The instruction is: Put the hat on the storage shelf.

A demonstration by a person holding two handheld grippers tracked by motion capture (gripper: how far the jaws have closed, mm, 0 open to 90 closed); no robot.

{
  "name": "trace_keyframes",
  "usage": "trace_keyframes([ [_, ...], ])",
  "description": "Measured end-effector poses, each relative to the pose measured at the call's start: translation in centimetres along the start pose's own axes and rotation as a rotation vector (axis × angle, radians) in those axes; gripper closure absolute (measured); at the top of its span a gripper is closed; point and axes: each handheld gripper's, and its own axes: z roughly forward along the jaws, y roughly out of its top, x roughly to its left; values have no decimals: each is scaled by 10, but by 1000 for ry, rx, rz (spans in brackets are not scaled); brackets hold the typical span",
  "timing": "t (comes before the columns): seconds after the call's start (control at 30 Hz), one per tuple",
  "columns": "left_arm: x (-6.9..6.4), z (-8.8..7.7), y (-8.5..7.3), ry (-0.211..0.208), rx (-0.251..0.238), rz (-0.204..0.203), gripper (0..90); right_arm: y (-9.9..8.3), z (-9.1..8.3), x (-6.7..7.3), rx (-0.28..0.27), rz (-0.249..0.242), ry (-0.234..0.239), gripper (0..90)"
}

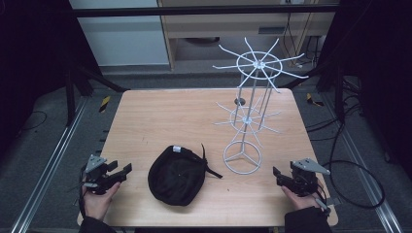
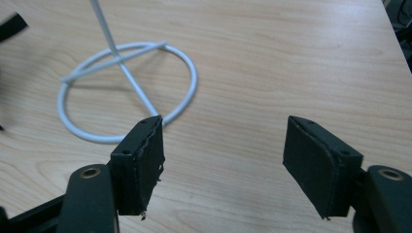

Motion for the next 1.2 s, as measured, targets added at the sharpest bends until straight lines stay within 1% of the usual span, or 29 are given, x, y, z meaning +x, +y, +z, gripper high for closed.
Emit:
trace_keyframes([
  [0.03, -4, -2, 1, -6, -8, 5, 359, 2, -3, 3, -22, -2, 11, 317],
  [0.1, -6, -3, 1, -11, -10, 3, 338, 3, -4, 6, -26, -8, 23, 317],
  [0.13, -10, -6, 2, -20, -20, -3, 337, 3, -4, 8, -18, 3, 39, 317],
  [0.17, -10, -6, 2, -20, -20, -3, 337, 3, -4, 8, -18, 3, 39, 317],
  [0.2, -14, -8, 3, -37, -21, -6, 340, 3, -4, 14, 0, 0, 51, 321],
  [0.27, -15, -9, 3, -41, -24, -4, 365, 3, -4, 18, 13, -13, 61, 341],
  [0.3, -17, -9, 4, -42, -23, 0, 365, 3, -4, 18, 13, -13, 61, 341],
  [0.33, -21, -10, 4, -59, -21, 9, 388, 4, -3, 24, 19, -32, 75, 362],
  [0.4, -24, -10, 4, -72, -14, 14, 416, 6, -3, 30, 20, -43, 96, 381],
  [0.43, -24, -10, 4, -72, -14, 14, 431, 6, -3, 30, 20, -43, 96, 381],
  [0.47, -28, -9, 5, -86, -7, 18, 447, 7, -3, 38, 20, -41, 127, 400],
  [0.5, -30, -9, 5, -93, -5, 24, 458, 7, -2, 41, 20, -44, 142, 405],
  [0.53, -30, -9, 5, -93, -5, 24, 470, 7, -2, 41, 20, -44, 142, 405],
  [0.57, -35, -8, 6, -101, 2, 37, 485, 8, -3, 50, 19, -64, 171, 424],
  [0.67, -43, -5, 7, -115, 19, 64, 512, 9, -3, 62, 18, -81, 199, 438],
  [0.7, -43, -5, 7, -115, 19, 64, 518, 9, -3, 62, 18, -81, 199, 438],
  [0.73, -48, -1, 7, -120, 32, 82, 521, 10, -2, 72, 14, -94, 227, 447],
  [0.77, -51, 0, 7, -123, 40, 91, 525, 10, -2, 75, 11, -104, 232, 449],
  [0.83, -55, 4, 7, -127, 56, 110, 540, 11, 0, 85, 10, -118, 256, 453],
  [0.93, -58, 11, 7, -136, 77, 116, 560, 13, 3, 98, 10, -138, 292, 454],
  [1.03, -59, 17, 7, -138, 97, 122, 583, 14, 7, 110, 14, -136, 331, 456],
  [1.2, -61, 27, 8, -138, 130, 128, 632, 19, 14, 128, 23, -143, 369, 455],
])
